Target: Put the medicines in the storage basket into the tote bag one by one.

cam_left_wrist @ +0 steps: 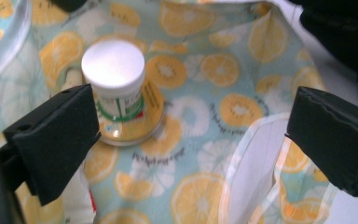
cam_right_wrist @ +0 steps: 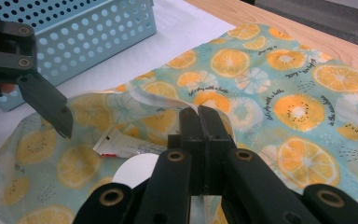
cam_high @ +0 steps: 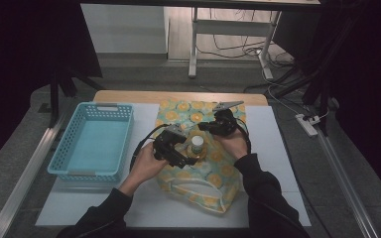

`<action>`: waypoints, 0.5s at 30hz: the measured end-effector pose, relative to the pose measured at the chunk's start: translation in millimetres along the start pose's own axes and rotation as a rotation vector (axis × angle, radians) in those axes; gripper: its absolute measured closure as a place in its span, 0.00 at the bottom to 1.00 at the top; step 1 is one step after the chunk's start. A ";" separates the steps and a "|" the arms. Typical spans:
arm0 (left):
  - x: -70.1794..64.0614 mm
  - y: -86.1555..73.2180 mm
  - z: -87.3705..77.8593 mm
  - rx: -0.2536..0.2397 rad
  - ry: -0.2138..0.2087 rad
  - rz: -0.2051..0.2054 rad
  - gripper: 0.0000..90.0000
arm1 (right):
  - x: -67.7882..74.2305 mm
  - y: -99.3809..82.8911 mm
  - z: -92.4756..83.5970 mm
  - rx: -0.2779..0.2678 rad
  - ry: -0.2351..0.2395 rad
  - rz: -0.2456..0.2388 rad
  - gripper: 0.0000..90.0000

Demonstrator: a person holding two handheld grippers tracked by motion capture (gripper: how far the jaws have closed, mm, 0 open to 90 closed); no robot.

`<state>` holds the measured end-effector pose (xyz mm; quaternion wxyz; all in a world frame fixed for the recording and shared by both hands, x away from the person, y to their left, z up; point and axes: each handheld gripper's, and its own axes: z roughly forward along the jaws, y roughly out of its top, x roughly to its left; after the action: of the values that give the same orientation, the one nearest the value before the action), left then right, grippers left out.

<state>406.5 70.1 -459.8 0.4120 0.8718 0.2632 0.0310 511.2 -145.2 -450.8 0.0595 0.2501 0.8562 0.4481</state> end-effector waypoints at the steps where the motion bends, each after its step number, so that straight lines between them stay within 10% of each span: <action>1: -1.7 -2.6 -0.6 -0.005 0.002 -0.006 0.00 | 0.3 -0.1 -0.1 -0.001 0.001 0.001 1.00; 15: -14.9 -23.0 -0.1 0.032 -0.015 -0.031 0.00 | 1.3 -1.0 -2.0 0.003 0.002 -0.001 1.00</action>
<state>383.6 74.9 -474.1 0.4003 0.8743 0.2743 0.0139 509.0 -146.5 -450.3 0.0587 0.2492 0.8570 0.4472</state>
